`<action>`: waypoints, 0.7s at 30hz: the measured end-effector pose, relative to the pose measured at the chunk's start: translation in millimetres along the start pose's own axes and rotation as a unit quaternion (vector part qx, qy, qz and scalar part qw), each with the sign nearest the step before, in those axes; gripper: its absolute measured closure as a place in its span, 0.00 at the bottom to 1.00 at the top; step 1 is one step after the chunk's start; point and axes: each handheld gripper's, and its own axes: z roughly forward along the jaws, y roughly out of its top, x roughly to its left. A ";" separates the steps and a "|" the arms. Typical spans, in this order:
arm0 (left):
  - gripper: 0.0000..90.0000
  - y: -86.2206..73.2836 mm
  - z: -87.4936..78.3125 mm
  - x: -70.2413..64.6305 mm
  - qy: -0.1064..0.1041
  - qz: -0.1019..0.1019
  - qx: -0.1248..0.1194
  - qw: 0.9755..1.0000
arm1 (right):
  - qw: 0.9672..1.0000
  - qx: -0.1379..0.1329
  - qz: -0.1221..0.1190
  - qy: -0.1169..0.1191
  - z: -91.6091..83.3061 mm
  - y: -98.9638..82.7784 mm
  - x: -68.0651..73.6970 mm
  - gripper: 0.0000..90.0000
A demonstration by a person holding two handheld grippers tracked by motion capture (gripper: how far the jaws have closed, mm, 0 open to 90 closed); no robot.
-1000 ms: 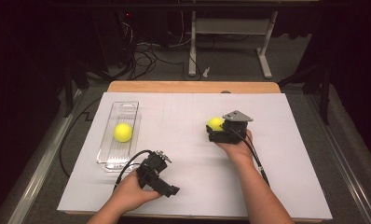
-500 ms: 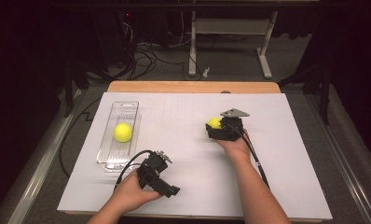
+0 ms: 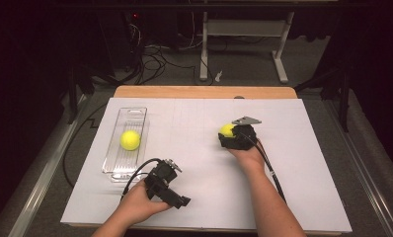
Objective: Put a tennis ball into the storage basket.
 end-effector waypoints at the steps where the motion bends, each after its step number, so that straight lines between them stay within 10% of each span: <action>1: 0.02 0.0 -0.1 0.0 0.000 0.000 0.000 1.000 | 1.000 0.000 -0.001 -0.001 0.0 -0.1 0.6 0.28; 21: 0.02 0.3 -0.2 0.1 0.000 -0.001 -0.002 1.000 | 1.000 -0.022 -0.005 -0.001 -28.4 1.5 5.6 0.30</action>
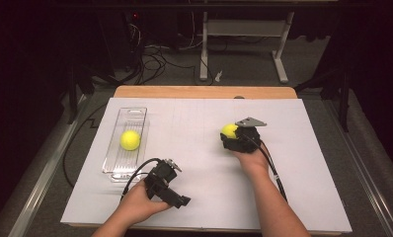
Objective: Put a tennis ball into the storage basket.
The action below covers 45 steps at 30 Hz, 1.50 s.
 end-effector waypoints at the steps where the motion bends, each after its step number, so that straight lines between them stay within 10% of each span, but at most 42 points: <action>1: 0.02 0.0 -0.1 -0.1 0.000 0.000 0.000 1.000 | 1.000 -0.001 0.002 0.001 -2.0 -1.0 0.6 0.30; 45: 0.02 2.4 -1.3 1.3 0.000 -0.009 -0.007 1.000 | 0.999 -0.039 -0.015 0.026 -102.1 -71.9 1.2 0.31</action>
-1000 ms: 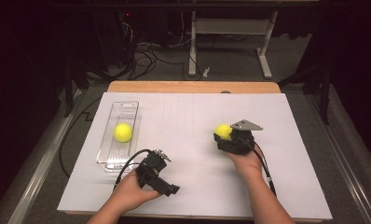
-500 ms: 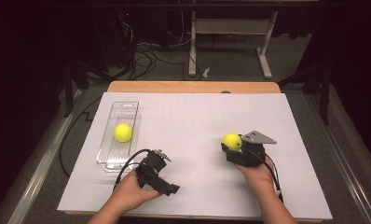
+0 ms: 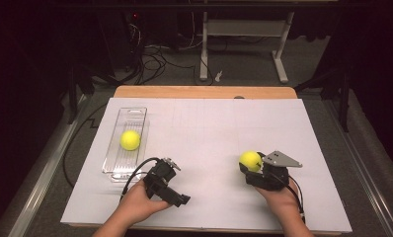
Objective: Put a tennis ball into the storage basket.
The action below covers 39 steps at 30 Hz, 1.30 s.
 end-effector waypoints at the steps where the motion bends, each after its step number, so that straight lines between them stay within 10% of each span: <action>1: 0.02 0.0 0.0 0.0 0.000 0.000 0.000 1.000 | 1.000 -0.002 0.000 0.000 -2.3 -1.2 0.1 0.31; 18: 0.01 -0.5 0.2 1.1 0.003 0.006 -0.002 1.000 | 0.999 -0.037 0.004 0.024 -28.4 -16.7 10.6 0.31; 39: 0.01 17.4 -10.8 -11.4 -0.013 -0.013 -0.004 1.000 | 0.997 -0.035 -0.021 0.061 -14.3 -15.6 29.3 0.31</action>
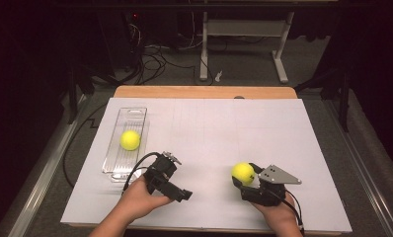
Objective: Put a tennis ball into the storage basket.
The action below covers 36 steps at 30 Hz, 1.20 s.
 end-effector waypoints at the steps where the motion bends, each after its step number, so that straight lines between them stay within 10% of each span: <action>1: 0.01 1.4 -1.0 -1.3 0.000 -0.002 0.000 1.000 | 1.000 -0.001 -0.002 0.001 0.2 1.0 1.4 0.31; 36: 0.01 42.5 -18.0 -22.1 0.019 0.000 0.027 0.999 | 0.995 -0.010 -0.052 0.088 54.3 29.9 65.3 0.31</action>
